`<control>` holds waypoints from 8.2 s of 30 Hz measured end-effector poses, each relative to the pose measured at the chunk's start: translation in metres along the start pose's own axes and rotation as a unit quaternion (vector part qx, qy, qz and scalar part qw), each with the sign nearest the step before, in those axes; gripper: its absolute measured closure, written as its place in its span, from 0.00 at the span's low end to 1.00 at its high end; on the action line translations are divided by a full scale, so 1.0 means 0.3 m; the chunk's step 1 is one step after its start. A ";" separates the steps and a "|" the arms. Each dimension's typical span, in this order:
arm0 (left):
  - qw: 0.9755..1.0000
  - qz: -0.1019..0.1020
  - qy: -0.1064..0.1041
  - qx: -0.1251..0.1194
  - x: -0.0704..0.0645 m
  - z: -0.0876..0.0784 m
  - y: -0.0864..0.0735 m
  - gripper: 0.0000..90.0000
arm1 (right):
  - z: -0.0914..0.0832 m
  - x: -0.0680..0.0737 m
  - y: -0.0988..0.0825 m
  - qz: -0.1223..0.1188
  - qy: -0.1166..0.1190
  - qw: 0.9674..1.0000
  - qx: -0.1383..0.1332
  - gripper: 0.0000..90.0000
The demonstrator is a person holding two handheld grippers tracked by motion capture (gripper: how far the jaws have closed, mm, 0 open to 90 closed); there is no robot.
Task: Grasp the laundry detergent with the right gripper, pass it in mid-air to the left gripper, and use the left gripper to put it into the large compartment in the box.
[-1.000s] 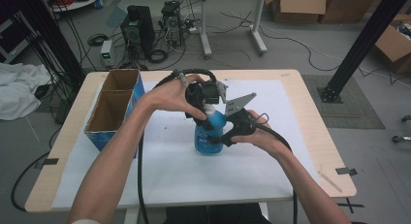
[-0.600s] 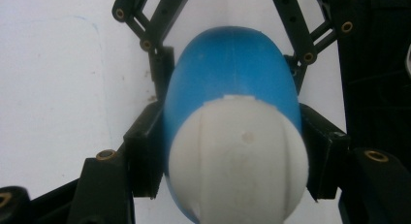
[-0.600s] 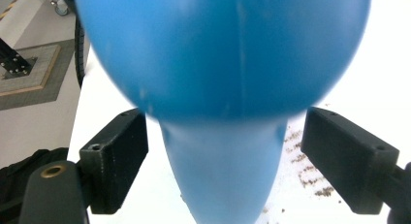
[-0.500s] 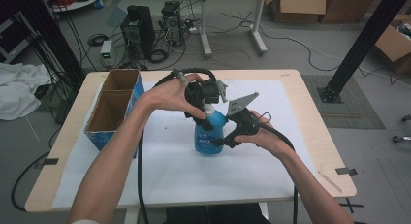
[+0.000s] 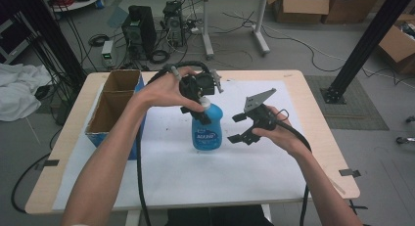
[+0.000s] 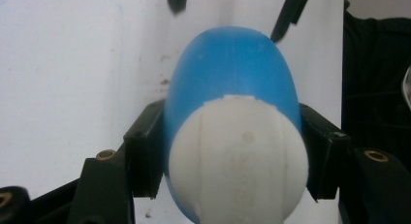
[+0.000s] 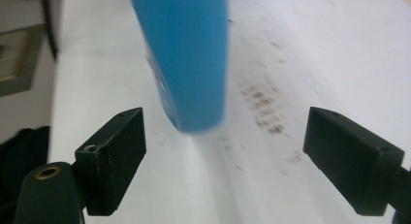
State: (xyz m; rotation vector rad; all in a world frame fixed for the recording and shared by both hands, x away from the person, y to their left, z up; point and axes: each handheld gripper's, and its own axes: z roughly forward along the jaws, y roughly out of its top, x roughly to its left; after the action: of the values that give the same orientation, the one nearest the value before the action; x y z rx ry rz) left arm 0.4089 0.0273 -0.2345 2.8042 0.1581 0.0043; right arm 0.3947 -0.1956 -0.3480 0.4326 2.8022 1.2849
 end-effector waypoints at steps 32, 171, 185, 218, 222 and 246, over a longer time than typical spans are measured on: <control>0.901 -0.406 0.148 0.029 0.084 -0.499 -0.121 0.43 | -0.122 -0.162 -0.149 0.085 -0.128 0.982 0.107 0.18; 0.723 -0.653 0.223 0.025 0.121 -0.114 -0.718 0.35 | -0.042 -0.123 -0.182 0.077 -0.118 0.980 0.140 0.19; 0.728 -0.645 0.228 0.029 0.114 -0.141 -0.701 0.33 | -0.045 -0.121 -0.187 0.079 -0.119 0.980 0.140 0.19; 0.785 -0.555 0.275 0.008 0.048 -0.338 -0.494 0.19 | -0.043 -0.112 -0.188 0.075 -0.118 0.980 0.144 0.19; 0.802 -0.526 0.284 0.003 0.035 -0.361 -0.417 0.19 | -0.048 -0.110 -0.188 0.076 -0.119 0.979 0.144 0.19; 0.937 -0.306 0.169 0.020 0.010 -0.194 -0.138 0.19 | -0.079 -0.097 -0.182 0.075 -0.122 0.977 0.155 0.19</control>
State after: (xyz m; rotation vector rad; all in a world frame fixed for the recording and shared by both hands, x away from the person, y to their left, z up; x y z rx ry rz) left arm 0.4061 0.0857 -0.1930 2.6447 1.1110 0.3363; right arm 0.4065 -0.2546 -0.3756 0.7711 2.8004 0.7444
